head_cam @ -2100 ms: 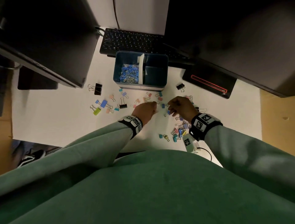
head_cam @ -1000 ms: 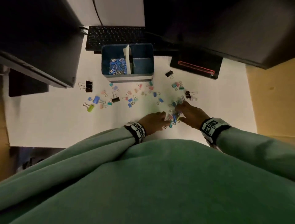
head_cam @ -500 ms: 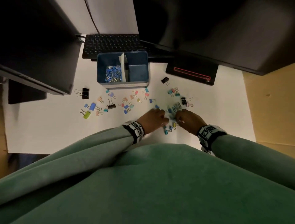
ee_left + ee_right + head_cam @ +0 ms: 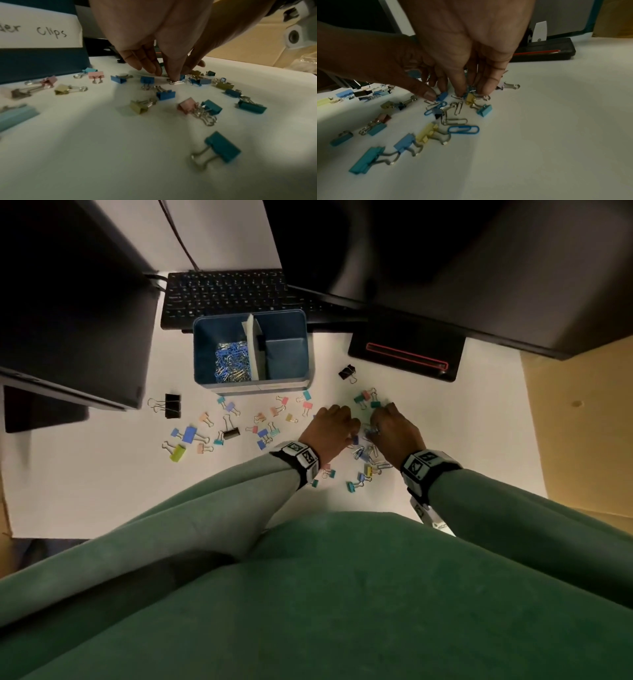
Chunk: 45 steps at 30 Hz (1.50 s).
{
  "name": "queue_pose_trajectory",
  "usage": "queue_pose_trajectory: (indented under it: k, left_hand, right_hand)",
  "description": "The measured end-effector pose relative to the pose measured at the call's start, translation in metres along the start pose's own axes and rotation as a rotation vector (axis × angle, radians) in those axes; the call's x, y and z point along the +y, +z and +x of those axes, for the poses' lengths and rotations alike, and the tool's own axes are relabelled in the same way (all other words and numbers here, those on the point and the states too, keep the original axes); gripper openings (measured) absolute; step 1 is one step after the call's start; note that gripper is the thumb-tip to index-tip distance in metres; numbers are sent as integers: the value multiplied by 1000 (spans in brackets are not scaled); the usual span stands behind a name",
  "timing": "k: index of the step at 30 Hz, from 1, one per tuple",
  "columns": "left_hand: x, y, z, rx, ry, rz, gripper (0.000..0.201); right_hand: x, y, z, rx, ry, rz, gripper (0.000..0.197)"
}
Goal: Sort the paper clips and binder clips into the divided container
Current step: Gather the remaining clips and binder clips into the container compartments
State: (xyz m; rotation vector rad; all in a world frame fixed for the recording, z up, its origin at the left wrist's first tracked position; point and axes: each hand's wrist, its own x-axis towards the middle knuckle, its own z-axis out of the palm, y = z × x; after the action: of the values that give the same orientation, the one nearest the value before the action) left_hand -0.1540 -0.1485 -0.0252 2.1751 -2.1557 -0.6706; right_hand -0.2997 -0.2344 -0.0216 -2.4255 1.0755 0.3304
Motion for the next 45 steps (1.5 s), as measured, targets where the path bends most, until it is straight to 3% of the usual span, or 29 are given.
queue_pose_trajectory:
  k: [5, 8, 14, 18, 20, 23, 25, 27, 29, 31, 35, 38, 42, 45]
  left_hand:
    - [-20, 4, -22, 53, -70, -120, 6]
    - [-37, 7, -39, 79, -95, -128, 12]
    - [-59, 6, -61, 152, -148, -207, 13]
    - [-48, -5, -48, 213, -160, -208, 7]
    - [-34, -8, -34, 176, -70, -170, 11]
    - [-14, -6, -15, -2, 30, -73, 26]
    - [-7, -5, -9, -84, 69, 25, 26]
    - [-7, -4, -8, -107, 67, 69, 16]
    - [-11, -3, -11, -106, 35, 52, 9]
    - [-16, -3, -17, -77, 23, 12, 8]
    - [-27, -5, -35, 73, -86, -264, 7]
    - [-36, 1, -50, 138, -160, -358, 9]
    - [-35, 12, -58, 94, -161, -310, 18]
    - [-28, 14, -49, 49, -152, -192, 12]
  right_hand:
    - [-4, 0, 2, -36, -83, -16, 16]
    - [-3, -1, 2, -69, -101, 37, 11]
    - [8, -11, 2, -70, 57, 501, 12]
    - [18, -13, 0, -90, 71, 711, 13]
    - [17, -17, -2, -134, 123, 900, 16]
    - [12, -20, -8, -165, 214, 1200, 23]
    - [10, -20, -10, -158, 279, 1310, 24]
    - [6, -17, -11, -143, 321, 1251, 18]
    - [6, -14, -10, -113, 260, 949, 10]
    - [6, -10, -10, -64, 155, 562, 15]
    - [2, -2, -10, -56, 52, 187, 30]
    - [-3, 4, -7, -76, -22, 75, 21]
    - [-7, 3, -4, -137, -34, 56, 19]
    - [-10, -2, -4, -125, -31, 62, 15]
